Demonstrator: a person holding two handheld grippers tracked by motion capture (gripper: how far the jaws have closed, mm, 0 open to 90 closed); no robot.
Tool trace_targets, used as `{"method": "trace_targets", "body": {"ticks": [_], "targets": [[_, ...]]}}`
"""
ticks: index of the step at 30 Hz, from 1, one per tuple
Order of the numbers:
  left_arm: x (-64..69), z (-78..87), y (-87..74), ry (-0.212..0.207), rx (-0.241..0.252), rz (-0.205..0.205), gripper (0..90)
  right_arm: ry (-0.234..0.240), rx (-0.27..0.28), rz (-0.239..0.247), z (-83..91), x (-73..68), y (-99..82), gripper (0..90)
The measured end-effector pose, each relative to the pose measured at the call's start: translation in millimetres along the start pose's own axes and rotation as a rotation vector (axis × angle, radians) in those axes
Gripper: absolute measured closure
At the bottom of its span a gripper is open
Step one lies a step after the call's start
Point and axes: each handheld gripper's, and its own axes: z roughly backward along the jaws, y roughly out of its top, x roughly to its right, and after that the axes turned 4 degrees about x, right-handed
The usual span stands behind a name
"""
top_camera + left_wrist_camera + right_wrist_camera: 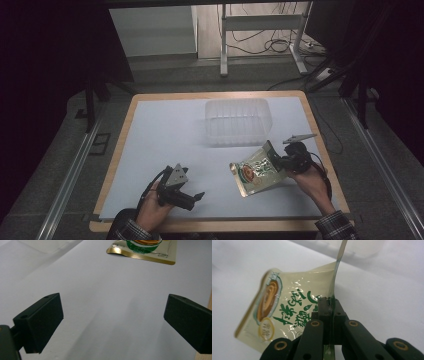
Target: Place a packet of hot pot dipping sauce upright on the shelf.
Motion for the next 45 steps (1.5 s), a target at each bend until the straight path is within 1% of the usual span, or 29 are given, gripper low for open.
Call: {"method": "trace_targets", "body": {"ticks": [4,6,9,13,15,17,20,23,28,33,36,40,45], "targets": [[0.2,0.0,0.1,0.001,0.002,-0.001,2.1,0.032,0.016,-0.046,7.1,-0.3,4.2,88.9],[0.2,0.1,0.1,0.001,0.002,-0.001,2.1,0.065,0.029,-0.075,12.0,-0.4,7.6,88.9],[0.3,0.1,0.1,0.002,0.003,-0.002,2.1,0.09,0.043,-0.09,16.2,-2.0,11.5,89.0],[0.6,0.1,0.2,0.003,0.003,-0.003,2.1,0.113,0.054,-0.108,19.5,-5.5,17.1,89.0],[0.8,0.1,0.2,0.003,0.004,-0.003,2.1,0.138,0.061,-0.121,22.4,-7.0,20.6,89.1],[1.0,0.0,0.3,0.003,0.005,-0.002,2.1,0.151,0.067,-0.128,25.5,-9.1,23.9,89.1],[0.8,0.0,0.4,0.002,0.002,-0.007,2.1,0.156,0.083,-0.122,30.8,-12.5,29.2,89.1],[1.0,0.0,0.5,0.001,0.001,-0.007,2.1,0.165,0.094,-0.127,35.5,-14.5,34.6,89.2],[1.1,0.1,0.6,0.001,0.0,-0.008,2.1,0.203,0.108,-0.159,41.1,-15.2,41.9,89.3],[1.7,-0.4,0.7,0.004,-0.001,-0.009,2.1,0.221,0.123,-0.178,45.8,-15.6,47.8,89.2],[2.4,-1.1,0.7,0.008,-0.005,-0.013,2.2,0.23,0.137,-0.192,48.9,-14.5,51.2,89.3],[2.5,-1.2,0.8,0.013,-0.006,-0.013,2.4,0.228,0.154,-0.204,53.3,-12.2,55.2,89.3],[2.0,-0.4,1.0,0.011,-0.002,-0.01,2.4,0.255,0.179,-0.247,58.5,-6.9,59.8,89.3]]}}
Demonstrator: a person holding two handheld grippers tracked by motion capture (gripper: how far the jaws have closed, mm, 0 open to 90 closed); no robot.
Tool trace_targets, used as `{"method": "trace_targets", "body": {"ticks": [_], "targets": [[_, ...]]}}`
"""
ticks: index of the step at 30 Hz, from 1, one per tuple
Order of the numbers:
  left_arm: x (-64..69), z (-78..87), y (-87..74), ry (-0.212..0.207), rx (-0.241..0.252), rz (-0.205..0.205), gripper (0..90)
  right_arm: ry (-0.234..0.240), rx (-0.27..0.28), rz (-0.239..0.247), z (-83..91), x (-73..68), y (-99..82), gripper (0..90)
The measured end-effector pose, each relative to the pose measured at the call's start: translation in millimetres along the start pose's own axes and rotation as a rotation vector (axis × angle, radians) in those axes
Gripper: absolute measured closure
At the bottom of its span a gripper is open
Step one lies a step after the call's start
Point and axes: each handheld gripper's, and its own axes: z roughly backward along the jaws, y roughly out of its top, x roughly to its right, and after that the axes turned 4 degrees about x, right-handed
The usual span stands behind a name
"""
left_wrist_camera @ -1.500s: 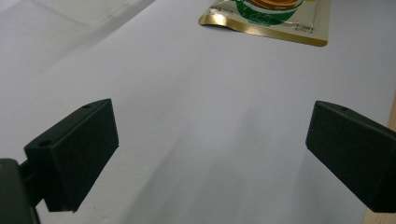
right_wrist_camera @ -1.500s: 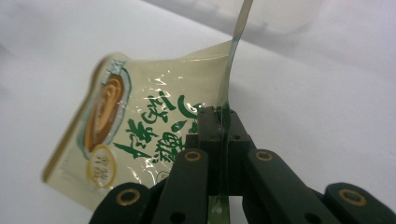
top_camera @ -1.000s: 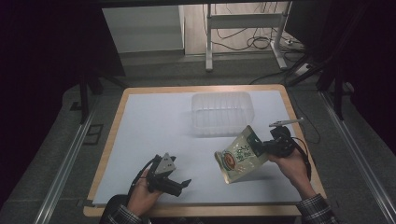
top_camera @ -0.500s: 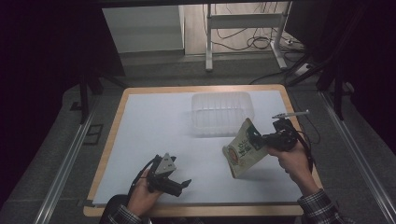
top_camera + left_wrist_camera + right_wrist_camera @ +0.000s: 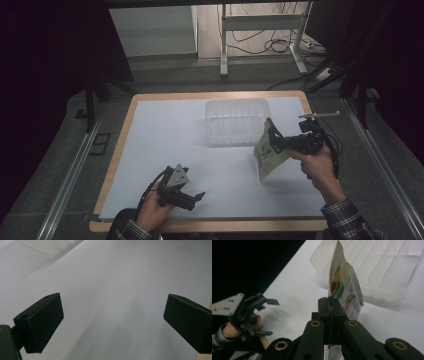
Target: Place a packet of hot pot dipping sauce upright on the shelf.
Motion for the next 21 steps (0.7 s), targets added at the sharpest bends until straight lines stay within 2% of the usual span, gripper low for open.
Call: {"method": "trace_targets", "body": {"ticks": [4,15,21], "targets": [[-0.2,0.3,0.1,-0.001,0.002,0.0,2.4,0.004,0.017,-0.009,4.4,-0.2,6.1,89.3],[-1.1,1.5,0.0,-0.011,0.016,0.008,2.0,0.006,0.058,0.004,14.6,-4.4,26.1,89.3],[-2.0,2.6,0.1,-0.016,0.028,0.015,1.4,-0.007,0.075,0.006,16.5,-5.2,37.2,89.3]]}}
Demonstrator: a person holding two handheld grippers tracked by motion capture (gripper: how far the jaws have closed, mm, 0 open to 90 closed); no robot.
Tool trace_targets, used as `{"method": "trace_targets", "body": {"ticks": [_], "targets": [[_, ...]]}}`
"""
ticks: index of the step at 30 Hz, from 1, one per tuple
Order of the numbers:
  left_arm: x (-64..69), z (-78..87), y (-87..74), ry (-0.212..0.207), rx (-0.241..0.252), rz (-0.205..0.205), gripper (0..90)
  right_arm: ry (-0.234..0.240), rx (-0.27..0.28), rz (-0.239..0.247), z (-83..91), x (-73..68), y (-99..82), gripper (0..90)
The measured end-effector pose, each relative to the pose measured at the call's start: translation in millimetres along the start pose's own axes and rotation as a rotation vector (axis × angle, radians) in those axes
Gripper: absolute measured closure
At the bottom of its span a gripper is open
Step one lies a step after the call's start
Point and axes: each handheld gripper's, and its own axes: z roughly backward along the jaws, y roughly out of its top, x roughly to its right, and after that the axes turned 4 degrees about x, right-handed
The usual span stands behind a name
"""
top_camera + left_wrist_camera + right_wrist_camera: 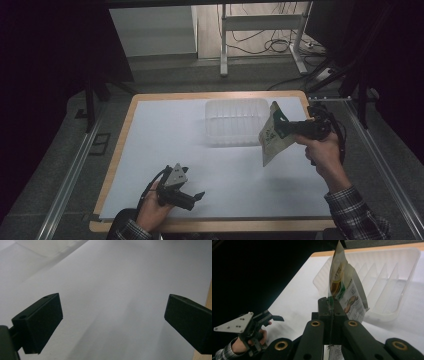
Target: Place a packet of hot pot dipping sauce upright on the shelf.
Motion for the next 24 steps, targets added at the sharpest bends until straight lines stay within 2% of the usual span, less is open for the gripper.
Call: {"method": "trace_targets", "body": {"ticks": [11,24], "targets": [[0.1,0.4,0.2,0.002,-0.003,-0.005,1.4,-0.028,0.014,-0.007,-8.2,5.3,17.4,89.2],[0.4,0.6,0.2,0.0,-0.001,-0.006,1.4,-0.048,0.009,-0.019,-31.1,15.5,38.4,89.2]]}}
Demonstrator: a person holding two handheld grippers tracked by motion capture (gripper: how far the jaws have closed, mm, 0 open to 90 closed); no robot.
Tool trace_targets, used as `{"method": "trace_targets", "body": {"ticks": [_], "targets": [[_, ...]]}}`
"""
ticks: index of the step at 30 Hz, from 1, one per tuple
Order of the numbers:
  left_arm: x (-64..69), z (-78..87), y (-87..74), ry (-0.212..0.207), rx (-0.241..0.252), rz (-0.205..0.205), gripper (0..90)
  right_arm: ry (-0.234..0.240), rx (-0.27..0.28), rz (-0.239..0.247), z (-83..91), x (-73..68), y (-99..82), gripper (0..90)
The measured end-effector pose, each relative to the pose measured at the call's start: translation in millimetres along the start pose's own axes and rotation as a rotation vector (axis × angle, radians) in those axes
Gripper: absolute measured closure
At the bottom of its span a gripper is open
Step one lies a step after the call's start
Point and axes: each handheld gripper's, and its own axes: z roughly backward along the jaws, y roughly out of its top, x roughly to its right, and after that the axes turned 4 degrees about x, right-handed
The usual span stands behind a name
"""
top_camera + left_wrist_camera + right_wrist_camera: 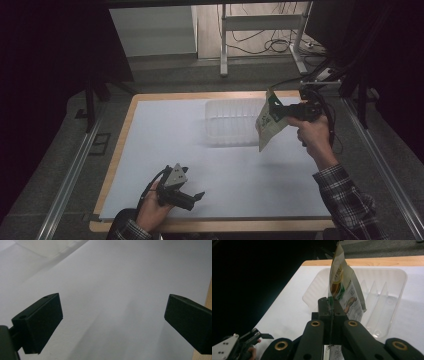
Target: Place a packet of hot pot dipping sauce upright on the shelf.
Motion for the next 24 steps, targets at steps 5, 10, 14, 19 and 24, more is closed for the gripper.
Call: {"method": "trace_targets", "body": {"ticks": [5,10,14,19,24], "targets": [[0.2,-0.2,0.0,-0.001,-0.002,-0.001,1.5,-0.01,-0.008,-0.003,-8.9,3.9,5.8,89.2],[0.4,-0.2,0.0,-0.002,-0.002,-0.001,1.5,-0.017,0.001,-0.018,-17.7,10.1,11.6,89.2],[0.5,-0.2,0.0,-0.003,-0.003,-0.002,1.5,-0.013,0.008,-0.036,-25.2,16.0,15.8,89.2],[1.4,-0.8,0.1,-0.006,-0.006,-0.007,1.5,-0.012,0.017,-0.045,-33.9,20.2,20.7,89.2],[0.8,0.0,0.3,-0.004,-0.003,-0.008,1.5,-0.034,0.02,-0.032,-40.6,21.5,28.5,89.2]]}}
